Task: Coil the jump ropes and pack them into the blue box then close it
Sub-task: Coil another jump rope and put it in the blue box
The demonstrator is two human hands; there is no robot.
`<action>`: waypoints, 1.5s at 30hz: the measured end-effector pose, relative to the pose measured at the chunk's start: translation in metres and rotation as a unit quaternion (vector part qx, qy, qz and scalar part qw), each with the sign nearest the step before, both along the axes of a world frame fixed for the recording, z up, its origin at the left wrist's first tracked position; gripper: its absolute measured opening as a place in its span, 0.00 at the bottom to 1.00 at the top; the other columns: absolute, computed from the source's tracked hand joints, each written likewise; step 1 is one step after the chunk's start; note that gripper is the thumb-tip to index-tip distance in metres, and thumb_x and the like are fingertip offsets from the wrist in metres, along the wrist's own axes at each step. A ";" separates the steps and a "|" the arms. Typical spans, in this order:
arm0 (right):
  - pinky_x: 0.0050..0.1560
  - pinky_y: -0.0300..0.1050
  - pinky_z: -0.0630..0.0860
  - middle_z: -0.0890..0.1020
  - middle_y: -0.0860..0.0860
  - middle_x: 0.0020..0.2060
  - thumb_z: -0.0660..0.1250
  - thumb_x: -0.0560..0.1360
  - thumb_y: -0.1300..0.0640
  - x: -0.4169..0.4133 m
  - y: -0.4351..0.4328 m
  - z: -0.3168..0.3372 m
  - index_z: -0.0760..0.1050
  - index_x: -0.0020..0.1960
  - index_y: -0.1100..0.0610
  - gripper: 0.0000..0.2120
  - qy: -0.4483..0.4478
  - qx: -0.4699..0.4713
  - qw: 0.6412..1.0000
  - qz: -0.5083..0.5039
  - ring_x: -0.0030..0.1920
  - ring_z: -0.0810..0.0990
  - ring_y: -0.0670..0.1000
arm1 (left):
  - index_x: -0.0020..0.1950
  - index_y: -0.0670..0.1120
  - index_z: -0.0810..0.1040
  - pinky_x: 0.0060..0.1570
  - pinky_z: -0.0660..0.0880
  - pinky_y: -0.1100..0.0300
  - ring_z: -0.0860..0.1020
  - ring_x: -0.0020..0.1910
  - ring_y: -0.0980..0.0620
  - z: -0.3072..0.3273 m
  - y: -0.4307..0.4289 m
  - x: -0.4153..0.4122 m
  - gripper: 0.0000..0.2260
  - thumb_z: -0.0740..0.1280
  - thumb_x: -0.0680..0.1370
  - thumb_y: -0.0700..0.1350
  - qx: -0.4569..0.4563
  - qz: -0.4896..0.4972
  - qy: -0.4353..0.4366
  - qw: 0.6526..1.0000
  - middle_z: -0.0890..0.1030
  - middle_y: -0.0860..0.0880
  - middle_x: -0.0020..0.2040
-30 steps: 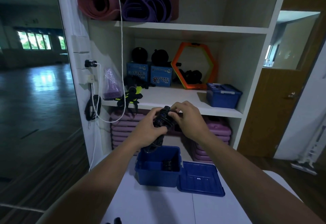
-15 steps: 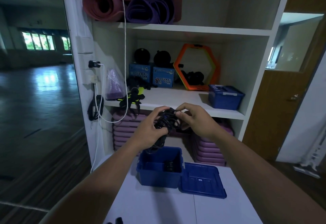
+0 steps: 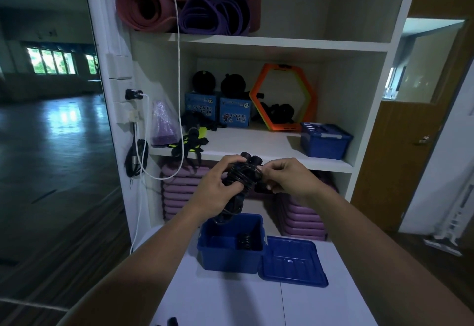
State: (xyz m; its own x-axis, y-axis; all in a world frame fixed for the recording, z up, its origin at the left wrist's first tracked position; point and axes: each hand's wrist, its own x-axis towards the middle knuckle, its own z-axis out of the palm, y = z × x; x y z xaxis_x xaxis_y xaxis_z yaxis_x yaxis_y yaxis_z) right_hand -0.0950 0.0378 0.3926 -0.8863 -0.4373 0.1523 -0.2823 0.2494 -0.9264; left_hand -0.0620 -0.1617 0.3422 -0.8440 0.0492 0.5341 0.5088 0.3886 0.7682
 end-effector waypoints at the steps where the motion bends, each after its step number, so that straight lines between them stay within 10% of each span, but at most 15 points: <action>1: 0.36 0.39 0.73 0.80 0.50 0.34 0.66 0.79 0.58 0.000 0.001 0.003 0.81 0.42 0.57 0.09 -0.007 0.020 1.000 -0.005 0.33 0.75 0.47 | 0.61 0.63 0.73 0.56 0.79 0.54 0.78 0.54 0.55 0.001 0.000 0.000 0.23 0.69 0.75 0.36 -0.001 -0.005 -0.003 1.000 0.80 0.56 0.50; 8: 0.33 0.41 0.64 0.80 0.49 0.36 0.66 0.78 0.60 -0.005 0.012 0.034 0.81 0.44 0.54 0.06 -0.054 0.145 0.988 0.001 0.36 0.75 0.47 | 0.62 0.60 0.72 0.43 0.79 0.51 0.81 0.41 0.47 0.001 0.001 0.001 0.21 0.67 0.76 0.38 -0.068 -0.004 0.018 0.998 0.80 0.49 0.48; 18: 0.35 0.43 0.62 0.74 0.49 0.30 0.66 0.77 0.51 -0.003 0.018 0.052 0.78 0.43 0.56 0.09 -0.178 0.232 0.956 0.009 0.31 0.70 0.48 | 0.53 0.57 0.73 0.35 0.69 0.67 0.72 0.34 0.60 0.009 -0.007 0.003 0.18 0.68 0.75 0.33 -0.091 0.008 0.043 0.995 0.78 0.50 0.43; 23: 0.39 0.45 0.66 0.79 0.49 0.33 0.62 0.76 0.36 -0.007 0.018 0.047 0.81 0.42 0.56 0.24 -0.223 0.186 0.957 -0.006 0.35 0.73 0.49 | 0.49 0.56 0.73 0.34 0.68 0.61 0.71 0.31 0.58 0.009 -0.015 0.003 0.16 0.68 0.74 0.34 -0.096 0.011 0.036 0.995 0.78 0.48 0.39; 28: 0.37 0.42 0.66 0.78 0.47 0.29 0.65 0.78 0.45 -0.002 0.008 0.048 0.77 0.39 0.55 0.15 -0.214 0.180 0.960 -0.005 0.32 0.74 0.47 | 0.48 0.55 0.72 0.34 0.68 0.65 0.71 0.32 0.60 0.014 -0.013 0.007 0.17 0.68 0.74 0.33 -0.089 0.007 0.043 0.995 0.76 0.55 0.37; 41: 0.45 0.46 0.71 0.81 0.49 0.37 0.69 0.77 0.55 -0.005 0.000 0.048 0.81 0.48 0.60 0.08 0.131 0.046 0.989 0.046 0.38 0.78 0.45 | 0.47 0.65 0.70 0.42 0.71 0.59 0.73 0.38 0.43 0.021 -0.013 0.022 0.14 0.67 0.72 0.46 -0.064 -0.028 0.052 0.996 0.78 0.62 0.42; 45: 0.46 0.50 0.69 0.79 0.51 0.36 0.72 0.73 0.55 -0.009 -0.008 0.042 0.82 0.45 0.59 0.07 0.095 -0.024 0.994 0.046 0.40 0.74 0.52 | 0.48 0.59 0.71 0.43 0.71 0.66 0.73 0.37 0.57 0.021 -0.010 0.028 0.15 0.68 0.73 0.39 -0.050 -0.052 0.049 0.996 0.77 0.63 0.40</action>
